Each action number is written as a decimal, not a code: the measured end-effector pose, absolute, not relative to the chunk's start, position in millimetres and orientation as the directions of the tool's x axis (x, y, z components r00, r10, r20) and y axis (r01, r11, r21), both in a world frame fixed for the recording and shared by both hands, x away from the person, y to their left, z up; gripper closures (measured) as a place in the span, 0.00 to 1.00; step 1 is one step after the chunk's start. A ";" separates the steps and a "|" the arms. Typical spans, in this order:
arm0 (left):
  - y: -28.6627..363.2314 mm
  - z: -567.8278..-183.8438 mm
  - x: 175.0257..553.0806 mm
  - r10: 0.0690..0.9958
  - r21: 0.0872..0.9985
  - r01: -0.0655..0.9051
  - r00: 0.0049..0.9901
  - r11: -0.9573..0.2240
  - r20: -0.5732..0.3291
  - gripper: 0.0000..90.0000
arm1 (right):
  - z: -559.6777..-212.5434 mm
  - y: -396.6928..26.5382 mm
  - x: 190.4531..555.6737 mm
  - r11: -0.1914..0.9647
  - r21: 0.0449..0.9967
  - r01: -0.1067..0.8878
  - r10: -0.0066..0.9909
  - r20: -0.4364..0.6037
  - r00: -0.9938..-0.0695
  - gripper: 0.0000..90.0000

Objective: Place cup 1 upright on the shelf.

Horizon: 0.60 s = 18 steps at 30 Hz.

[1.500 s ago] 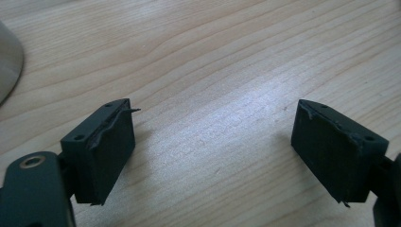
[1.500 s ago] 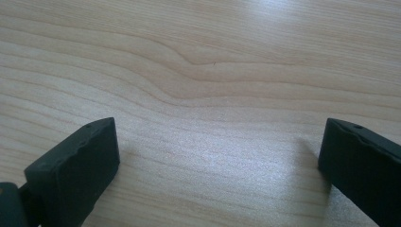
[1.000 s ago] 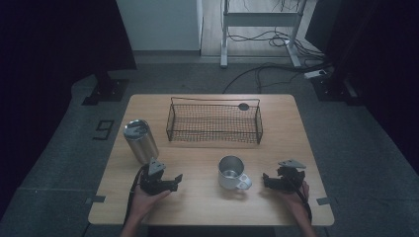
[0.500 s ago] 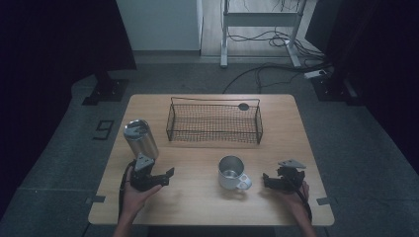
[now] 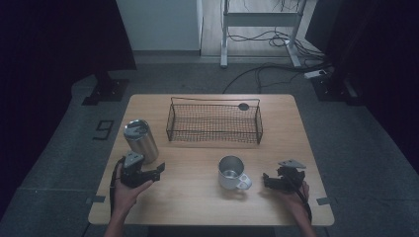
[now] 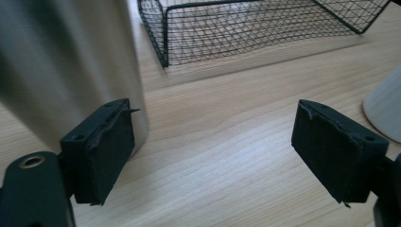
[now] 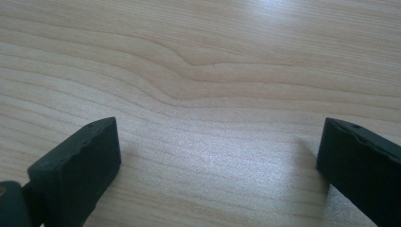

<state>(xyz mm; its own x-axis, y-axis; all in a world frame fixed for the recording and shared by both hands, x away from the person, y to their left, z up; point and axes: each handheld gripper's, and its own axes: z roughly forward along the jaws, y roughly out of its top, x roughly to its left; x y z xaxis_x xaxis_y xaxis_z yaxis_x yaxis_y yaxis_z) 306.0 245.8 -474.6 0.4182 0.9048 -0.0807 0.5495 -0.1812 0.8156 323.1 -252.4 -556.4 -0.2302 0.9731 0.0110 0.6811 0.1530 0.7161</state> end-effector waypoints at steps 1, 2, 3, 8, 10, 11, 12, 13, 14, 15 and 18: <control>245.8 -474.6 306.0 0.905 0.816 0.549 0.418 -0.181 -0.081 0.16 | -556.4 -252.4 323.1 0.153 0.716 0.681 0.973 0.011 -0.230 0.00; 249.2 -473.5 306.2 0.908 0.815 0.550 0.412 -0.182 -0.075 0.15 | -556.4 -252.4 323.1 0.153 0.716 0.681 0.973 0.011 -0.230 0.00; 249.2 -473.5 306.2 0.908 0.815 0.550 0.412 -0.182 -0.075 0.15 | -556.4 -252.4 323.1 0.153 0.716 0.681 0.973 0.011 -0.230 0.00; 257.2 -472.1 305.9 0.914 0.816 0.548 0.400 -0.183 -0.064 0.14 | -556.4 -252.5 323.1 0.153 0.716 0.681 0.973 0.011 -0.230 0.00; 259.3 -471.9 305.9 0.916 0.815 0.550 0.396 -0.181 -0.065 0.14 | -556.4 -252.4 323.1 0.153 0.716 0.681 0.973 0.011 -0.230 0.00; 262.7 -471.9 305.8 0.920 0.817 0.551 0.387 -0.172 -0.067 0.14 | -556.4 -252.4 323.1 0.153 0.716 0.681 0.973 0.011 -0.230 0.00; 264.1 -471.9 305.8 0.922 0.817 0.550 0.383 -0.170 -0.066 0.13 | -556.4 -252.4 323.1 0.153 0.716 0.681 0.973 0.011 -0.230 0.00; 264.1 -471.9 305.8 0.922 0.817 0.550 0.383 -0.170 -0.066 0.13 | -556.4 -252.4 323.1 0.153 0.716 0.681 0.973 0.011 -0.230 0.00; 266.4 -471.7 305.7 0.925 0.818 0.551 0.375 -0.164 -0.066 0.13 | -556.4 -252.4 323.1 0.153 0.716 0.681 0.973 0.011 -0.230 0.00; 268.7 -471.5 305.8 0.928 0.818 0.553 0.367 -0.159 -0.067 0.13 | -556.4 -252.5 323.1 0.153 0.716 0.681 0.973 0.011 -0.230 0.00; 274.2 -471.0 305.6 0.934 0.819 0.554 0.350 -0.150 -0.066 0.13 | -556.4 -252.4 323.1 0.153 0.716 0.681 0.973 0.011 -0.230 0.00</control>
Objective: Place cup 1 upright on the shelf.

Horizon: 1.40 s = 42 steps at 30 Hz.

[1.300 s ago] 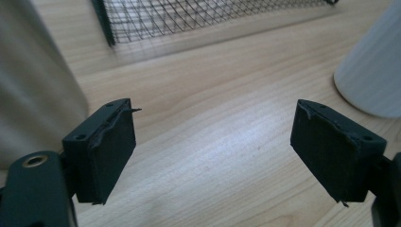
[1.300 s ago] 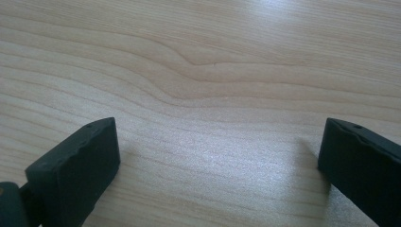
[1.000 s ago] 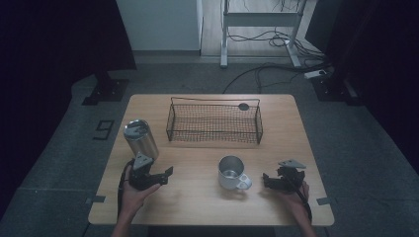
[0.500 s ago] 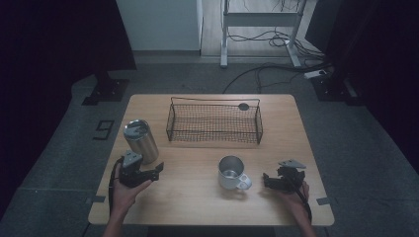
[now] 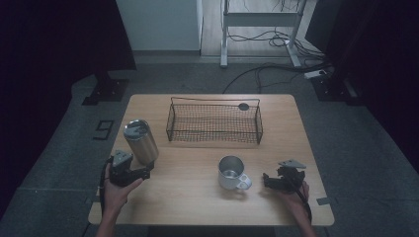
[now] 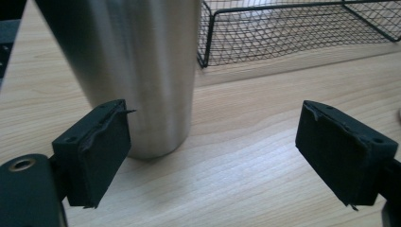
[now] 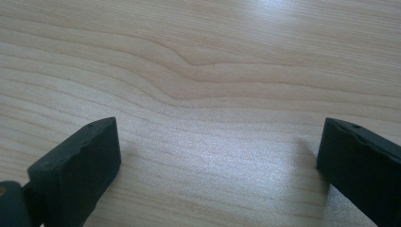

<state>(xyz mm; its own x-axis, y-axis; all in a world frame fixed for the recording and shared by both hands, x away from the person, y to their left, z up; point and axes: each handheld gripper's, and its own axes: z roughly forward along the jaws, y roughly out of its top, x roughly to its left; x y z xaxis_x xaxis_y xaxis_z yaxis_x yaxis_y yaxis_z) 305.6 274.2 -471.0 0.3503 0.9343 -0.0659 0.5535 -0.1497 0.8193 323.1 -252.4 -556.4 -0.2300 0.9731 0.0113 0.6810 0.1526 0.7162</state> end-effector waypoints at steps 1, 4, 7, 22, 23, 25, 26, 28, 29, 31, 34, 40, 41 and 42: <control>276.0 -471.2 305.5 0.936 0.821 0.552 0.345 -0.147 -0.065 0.12 | -556.4 -252.4 323.1 0.153 0.716 0.681 0.973 0.011 -0.230 0.00; 281.4 -473.2 306.4 0.941 0.819 0.556 0.334 -0.141 -0.065 0.12 | -556.4 -252.4 323.2 0.152 0.716 0.681 0.973 0.012 -0.230 0.00; 284.6 -474.9 307.4 0.944 0.815 0.562 0.325 -0.137 -0.065 0.11 | -556.4 -252.5 323.2 0.152 0.716 0.682 0.973 0.012 -0.229 0.00; 297.5 -477.5 323.0 0.954 0.822 0.558 0.292 -0.109 -0.072 0.10 | -556.4 -252.5 323.2 0.152 0.716 0.681 0.973 0.011 -0.230 0.00; 297.7 -477.4 324.0 0.954 0.824 0.557 0.291 -0.107 -0.073 0.09 | -556.4 -252.5 323.2 0.153 0.716 0.681 0.973 0.011 -0.230 0.00; 298.4 -477.0 326.4 0.954 0.823 0.557 0.291 -0.108 -0.071 0.09 | -556.4 -252.5 323.2 0.152 0.716 0.682 0.973 0.012 -0.229 0.00; 299.0 -476.7 328.1 0.954 0.824 0.556 0.291 -0.105 -0.074 0.08 | -556.4 -252.5 323.2 0.152 0.716 0.682 0.973 0.012 -0.229 0.00; 299.9 -476.4 330.0 0.954 0.826 0.555 0.288 -0.099 -0.079 0.08 | -556.4 -252.5 323.2 0.152 0.716 0.681 0.973 0.012 -0.230 0.00; 300.3 -476.5 330.9 0.955 0.826 0.556 0.286 -0.097 -0.080 0.08 | -556.4 -252.5 323.2 0.153 0.716 0.681 0.973 0.011 -0.230 0.00; 300.7 -476.8 332.0 0.955 0.826 0.556 0.284 -0.095 -0.081 0.08 | -556.4 -252.5 323.2 0.153 0.716 0.681 0.973 0.011 -0.230 0.00; 301.8 -477.3 336.3 0.961 0.822 0.562 0.265 -0.090 -0.076 0.07 | -556.4 -252.5 323.2 0.152 0.716 0.681 0.973 0.011 -0.230 0.00; 300.7 -474.4 342.0 0.961 0.830 0.548 0.271 -0.104 -0.059 0.07 | -556.4 -252.5 323.2 0.152 0.716 0.682 0.973 0.012 -0.229 0.00; 300.0 -474.1 343.1 0.960 0.830 0.548 0.273 -0.108 -0.056 0.06 | -556.4 -252.5 323.2 0.152 0.716 0.682 0.973 0.012 -0.229 0.00; 299.4 -473.9 344.0 0.960 0.829 0.548 0.275 -0.111 -0.053 0.06 | -556.4 -252.5 323.2 0.153 0.716 0.681 0.973 0.011 -0.230 0.00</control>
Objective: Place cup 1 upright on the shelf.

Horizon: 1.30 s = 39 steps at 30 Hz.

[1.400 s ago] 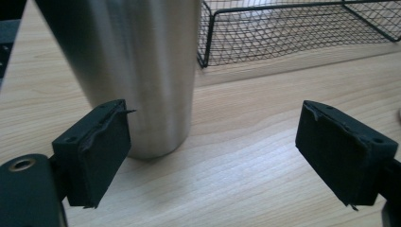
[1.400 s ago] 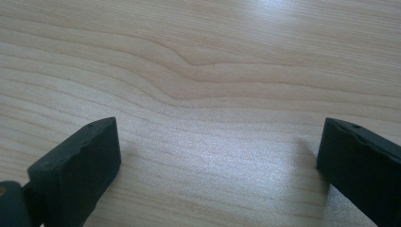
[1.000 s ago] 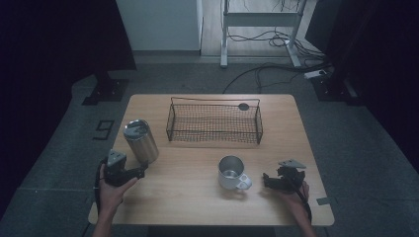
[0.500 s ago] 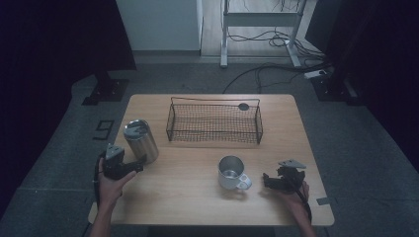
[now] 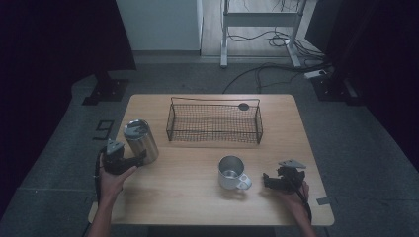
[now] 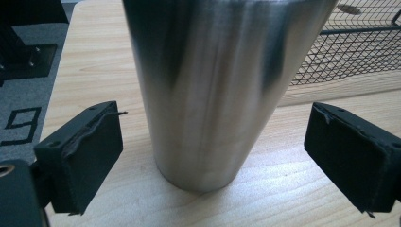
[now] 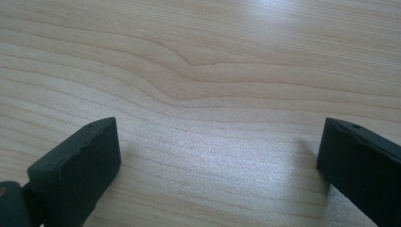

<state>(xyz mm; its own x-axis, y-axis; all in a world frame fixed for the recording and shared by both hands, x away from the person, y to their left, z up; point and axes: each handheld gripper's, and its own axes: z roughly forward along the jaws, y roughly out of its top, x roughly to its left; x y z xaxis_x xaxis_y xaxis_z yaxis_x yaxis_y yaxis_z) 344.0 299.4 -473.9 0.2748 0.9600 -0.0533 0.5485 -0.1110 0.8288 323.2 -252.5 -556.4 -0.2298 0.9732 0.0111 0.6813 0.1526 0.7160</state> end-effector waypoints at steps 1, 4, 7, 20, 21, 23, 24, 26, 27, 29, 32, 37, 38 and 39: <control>299.4 -473.9 344.0 0.960 0.829 0.548 0.275 -0.111 -0.053 0.06 | -556.4 -252.5 323.2 0.153 0.716 0.681 0.973 0.011 -0.230 0.00; 297.3 -474.1 347.9 0.961 0.822 0.557 0.272 -0.119 -0.045 0.06 | -556.4 -252.5 323.2 0.152 0.716 0.681 0.973 0.011 -0.230 0.00; 296.8 -475.1 349.9 0.961 0.827 0.550 0.274 -0.119 -0.043 0.05 | -556.4 -252.5 323.2 0.152 0.716 0.682 0.973 0.012 -0.230 0.00; 293.5 -473.9 360.0 0.964 0.842 0.525 0.266 -0.122 -0.026 0.06 | -556.4 -252.5 323.2 0.152 0.716 0.681 0.973 0.012 -0.230 0.00; 293.5 -473.9 360.0 0.964 0.842 0.525 0.266 -0.122 -0.026 0.06 | -556.4 -252.5 323.2 0.152 0.716 0.681 0.973 0.012 -0.230 0.00; 293.0 -472.9 363.1 0.963 0.845 0.520 0.268 -0.122 -0.026 0.06 | -556.4 -252.5 323.2 0.153 0.716 0.681 0.973 0.011 -0.230 0.00; 293.0 -472.9 363.1 0.963 0.845 0.520 0.268 -0.122 -0.026 0.06 | -556.4 -252.5 323.2 0.153 0.716 0.681 0.973 0.011 -0.230 0.00; 293.1 -472.8 366.1 0.961 0.845 0.520 0.274 -0.126 -0.025 0.05 | -556.4 -252.5 323.2 0.152 0.716 0.682 0.973 0.012 -0.230 0.00; 293.1 -472.8 367.8 0.961 0.844 0.522 0.277 -0.126 -0.027 0.04 | -556.4 -252.5 323.2 0.152 0.716 0.681 0.973 0.011 -0.230 0.00; 292.8 -472.9 369.8 0.959 0.849 0.514 0.282 -0.125 -0.030 0.04 | -556.4 -252.5 323.3 0.152 0.716 0.681 0.973 0.011 -0.230 0.00; 292.2 -473.4 372.9 0.958 0.851 0.511 0.286 -0.118 -0.039 0.04 | -556.4 -252.5 323.2 0.152 0.716 0.682 0.973 0.012 -0.229 0.00; 291.7 -472.3 373.8 0.958 0.857 0.503 0.286 -0.116 -0.038 0.04 | -556.4 -252.5 323.2 0.152 0.716 0.682 0.973 0.012 -0.229 0.00; 291.2 -471.7 374.4 0.958 0.857 0.502 0.283 -0.116 -0.036 0.04 | -556.4 -252.5 323.2 0.153 0.716 0.681 0.973 0.011 -0.230 0.00; 291.2 -471.7 374.4 0.958 0.857 0.502 0.283 -0.116 -0.036 0.04 | -556.4 -252.5 323.2 0.153 0.716 0.681 0.973 0.011 -0.230 0.00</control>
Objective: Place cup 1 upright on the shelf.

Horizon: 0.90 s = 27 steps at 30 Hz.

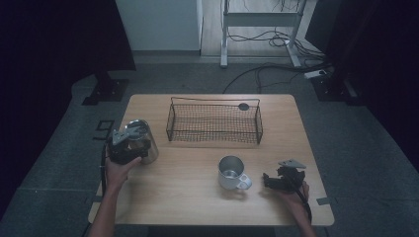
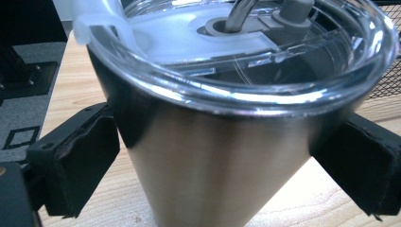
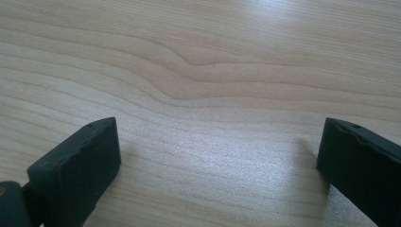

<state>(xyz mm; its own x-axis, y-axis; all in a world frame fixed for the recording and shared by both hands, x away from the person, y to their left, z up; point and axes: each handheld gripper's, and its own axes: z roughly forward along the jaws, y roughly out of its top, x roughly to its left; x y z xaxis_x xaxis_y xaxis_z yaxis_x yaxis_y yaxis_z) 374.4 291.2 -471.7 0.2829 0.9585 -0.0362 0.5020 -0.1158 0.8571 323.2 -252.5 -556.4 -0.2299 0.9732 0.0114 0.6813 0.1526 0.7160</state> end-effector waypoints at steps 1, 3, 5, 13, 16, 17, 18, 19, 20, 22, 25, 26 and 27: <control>290.7 -471.3 375.4 0.958 0.858 0.501 0.283 -0.115 -0.037 0.04 | -556.4 -252.5 323.2 0.152 0.716 0.682 0.973 0.012 -0.229 0.00; 290.1 -471.0 376.5 0.959 0.858 0.501 0.282 -0.112 -0.040 0.04 | -556.4 -252.5 323.2 0.152 0.716 0.682 0.973 0.012 -0.230 0.00; 289.7 -471.0 377.3 0.959 0.858 0.501 0.282 -0.111 -0.041 0.04 | -556.4 -252.5 323.2 0.152 0.716 0.682 0.973 0.012 -0.229 0.00; 288.6 -472.1 382.8 0.957 0.862 0.495 0.286 -0.111 -0.041 0.03 | -556.4 -252.5 323.2 0.152 0.716 0.681 0.973 0.011 -0.230 0.00; 288.4 -473.2 385.1 0.957 0.863 0.493 0.288 -0.109 -0.044 0.02 | -556.4 -252.5 323.2 0.152 0.716 0.681 0.973 0.011 -0.230 0.00; 288.2 -473.9 387.1 0.956 0.864 0.492 0.290 -0.106 -0.048 0.02 | -556.4 -252.5 323.2 0.153 0.716 0.681 0.973 0.011 -0.230 0.00; 288.2 -473.9 387.1 0.956 0.864 0.492 0.290 -0.106 -0.048 0.02 | -556.4 -252.5 323.2 0.153 0.716 0.681 0.973 0.011 -0.230 0.00; 287.5 -474.3 388.5 0.957 0.864 0.492 0.288 -0.107 -0.046 0.02 | -556.4 -252.5 323.2 0.152 0.716 0.682 0.973 0.012 -0.230 0.00; 287.1 -474.3 389.4 0.957 0.862 0.494 0.288 -0.112 -0.041 0.02 | -556.4 -252.5 323.2 0.152 0.716 0.681 0.973 0.011 -0.230 0.00; 286.0 -475.0 390.9 0.958 0.863 0.492 0.284 -0.113 -0.036 0.02 | -556.4 -252.5 323.2 0.152 0.716 0.682 0.973 0.012 -0.229 0.00; 284.5 -478.6 395.7 0.960 0.863 0.494 0.276 -0.103 -0.043 0.01 | -556.4 -252.5 323.2 0.153 0.716 0.681 0.973 0.011 -0.230 0.00; 284.5 -478.6 395.7 0.960 0.863 0.494 0.276 -0.103 -0.043 0.01 | -556.4 -252.5 323.2 0.153 0.716 0.681 0.973 0.011 -0.230 0.00; 284.2 -479.7 397.0 0.961 0.862 0.497 0.273 -0.101 -0.045 0.01 | -556.4 -252.5 323.2 0.153 0.716 0.681 0.973 0.011 -0.230 0.00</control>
<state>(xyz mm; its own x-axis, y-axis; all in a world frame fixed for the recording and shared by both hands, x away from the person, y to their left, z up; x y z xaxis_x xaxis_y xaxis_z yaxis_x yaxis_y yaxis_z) 397.0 284.2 -479.7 0.2734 0.9608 -0.0448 0.4965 -0.1011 0.8621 323.2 -252.5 -556.4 -0.2298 0.9732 0.0111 0.6812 0.1527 0.7160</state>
